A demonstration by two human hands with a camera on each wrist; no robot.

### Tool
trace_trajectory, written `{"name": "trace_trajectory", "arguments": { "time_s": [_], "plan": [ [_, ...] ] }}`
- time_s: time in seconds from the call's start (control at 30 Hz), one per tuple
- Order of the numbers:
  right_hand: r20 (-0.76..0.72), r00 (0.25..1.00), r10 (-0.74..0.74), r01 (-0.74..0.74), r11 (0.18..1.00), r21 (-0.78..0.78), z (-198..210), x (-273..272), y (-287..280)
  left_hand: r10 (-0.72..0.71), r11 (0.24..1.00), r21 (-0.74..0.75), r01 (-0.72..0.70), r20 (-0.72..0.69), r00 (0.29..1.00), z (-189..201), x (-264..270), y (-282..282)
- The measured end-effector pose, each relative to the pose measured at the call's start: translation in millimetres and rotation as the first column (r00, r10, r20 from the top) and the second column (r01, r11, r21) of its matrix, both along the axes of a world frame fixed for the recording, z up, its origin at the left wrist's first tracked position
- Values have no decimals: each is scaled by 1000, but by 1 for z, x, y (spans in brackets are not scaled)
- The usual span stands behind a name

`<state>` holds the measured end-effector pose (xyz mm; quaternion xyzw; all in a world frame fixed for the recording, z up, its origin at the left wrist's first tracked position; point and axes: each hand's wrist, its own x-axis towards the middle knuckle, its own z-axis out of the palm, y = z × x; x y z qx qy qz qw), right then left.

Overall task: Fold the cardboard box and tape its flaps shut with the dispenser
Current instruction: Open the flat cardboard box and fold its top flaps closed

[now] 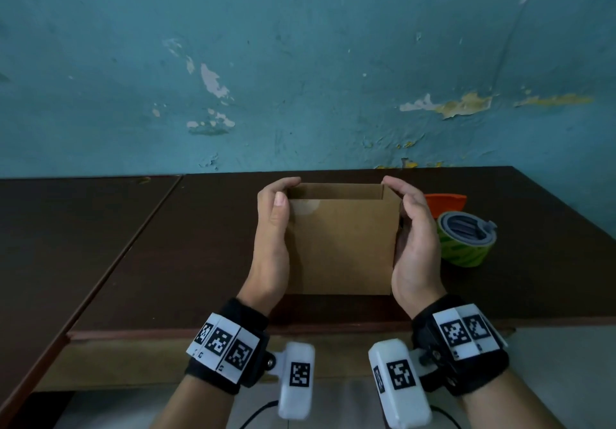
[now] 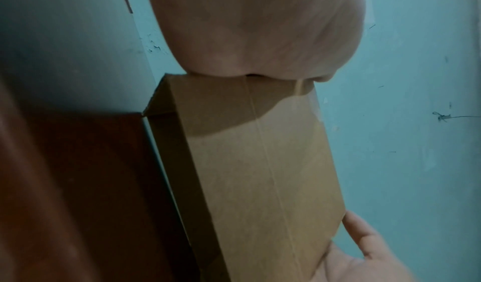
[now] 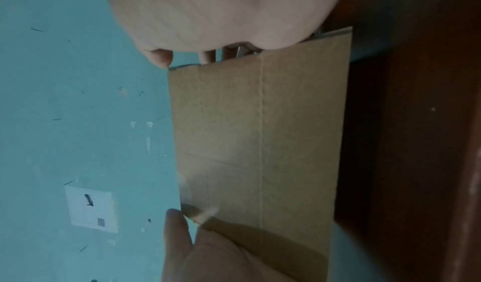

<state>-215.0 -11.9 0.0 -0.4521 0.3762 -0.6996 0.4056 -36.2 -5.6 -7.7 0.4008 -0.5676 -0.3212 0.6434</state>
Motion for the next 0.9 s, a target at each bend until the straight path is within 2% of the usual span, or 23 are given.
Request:
{"name": "trace_trajectory", "arguments": {
  "time_s": [0.17, 0.3, 0.53, 0.9],
  "plan": [
    [-10, 1000, -18, 17, 999, -38, 2, 0, 2, 9, 1000, -7, -10, -84, 996, -3, -5, -3],
    [-39, 999, -29, 26, 997, -67, 0, -1, 0, -15, 1000, -8, 15, -43, 999, -5, -6, -5],
    [-131, 991, -9, -16, 982, -187, -11, 1, 5, -56, 990, -128, 52, -28, 998, -13, -5, -4],
    [-171, 985, -1, -41, 970, -241, -14, 0, -1, -94, 987, -139, 86, -51, 994, -13, -4, -4]
  ]
}}
